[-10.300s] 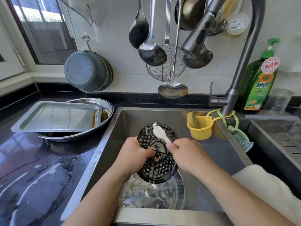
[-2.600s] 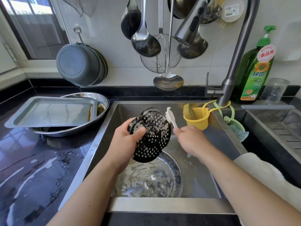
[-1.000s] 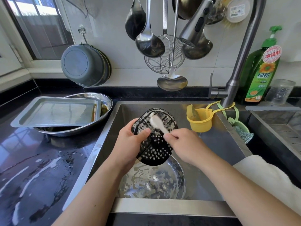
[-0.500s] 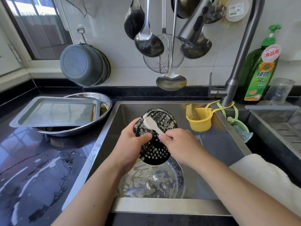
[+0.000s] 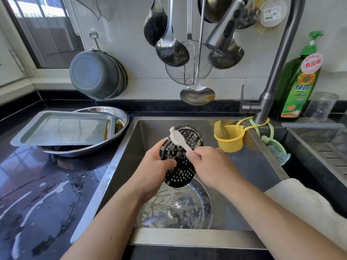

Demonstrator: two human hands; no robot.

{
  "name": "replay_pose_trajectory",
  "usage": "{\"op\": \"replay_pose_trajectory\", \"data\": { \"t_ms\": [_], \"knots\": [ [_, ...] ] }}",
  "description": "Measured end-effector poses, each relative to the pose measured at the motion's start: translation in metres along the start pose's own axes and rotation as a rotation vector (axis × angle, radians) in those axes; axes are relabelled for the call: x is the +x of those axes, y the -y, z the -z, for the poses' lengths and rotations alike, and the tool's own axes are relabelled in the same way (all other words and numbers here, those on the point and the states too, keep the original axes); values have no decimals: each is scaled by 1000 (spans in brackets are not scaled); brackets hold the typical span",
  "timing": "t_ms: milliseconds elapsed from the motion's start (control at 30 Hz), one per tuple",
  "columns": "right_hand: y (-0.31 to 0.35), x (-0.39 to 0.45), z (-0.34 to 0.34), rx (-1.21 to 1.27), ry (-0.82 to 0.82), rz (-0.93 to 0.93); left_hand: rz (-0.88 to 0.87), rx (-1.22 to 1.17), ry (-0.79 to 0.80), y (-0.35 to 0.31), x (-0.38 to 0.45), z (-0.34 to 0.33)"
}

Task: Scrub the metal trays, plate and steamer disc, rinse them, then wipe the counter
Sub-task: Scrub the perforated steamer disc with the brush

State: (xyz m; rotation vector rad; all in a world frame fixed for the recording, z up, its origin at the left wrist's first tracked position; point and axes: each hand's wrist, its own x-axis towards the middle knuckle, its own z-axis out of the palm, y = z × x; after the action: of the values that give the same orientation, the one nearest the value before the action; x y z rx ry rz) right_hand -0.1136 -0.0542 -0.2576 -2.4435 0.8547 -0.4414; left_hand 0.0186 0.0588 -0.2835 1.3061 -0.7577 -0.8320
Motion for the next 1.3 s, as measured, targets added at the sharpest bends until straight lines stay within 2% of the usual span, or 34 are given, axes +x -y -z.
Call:
{"op": "replay_pose_trajectory", "data": {
  "t_ms": [133,333,500,700,867,1033,1133,1200,1300],
  "knots": [
    [3,-2,-6,6,163,29,-14,-22,-22,1,0,4],
    [-2,3,0,-14,-19,-1,-10,-18,16,1,1,0],
    [2,0,-8,-3,220,36,-21,-49,9,0,1,3],
    [-2,4,-2,-29,37,13,-6,-41,28,2,1,0],
    [1,0,-10,-37,245,38,-20,-56,7,-1,1,2],
    [-1,3,-4,-49,41,13,0,-62,19,0,1,2],
    [1,0,-7,-25,142,19,5,-75,7,-2,0,0],
    [3,0,-9,-31,211,27,29,-178,3,-7,0,2],
    [4,-1,-10,-77,244,50,55,-455,21,-17,-2,4]
  ]
}}
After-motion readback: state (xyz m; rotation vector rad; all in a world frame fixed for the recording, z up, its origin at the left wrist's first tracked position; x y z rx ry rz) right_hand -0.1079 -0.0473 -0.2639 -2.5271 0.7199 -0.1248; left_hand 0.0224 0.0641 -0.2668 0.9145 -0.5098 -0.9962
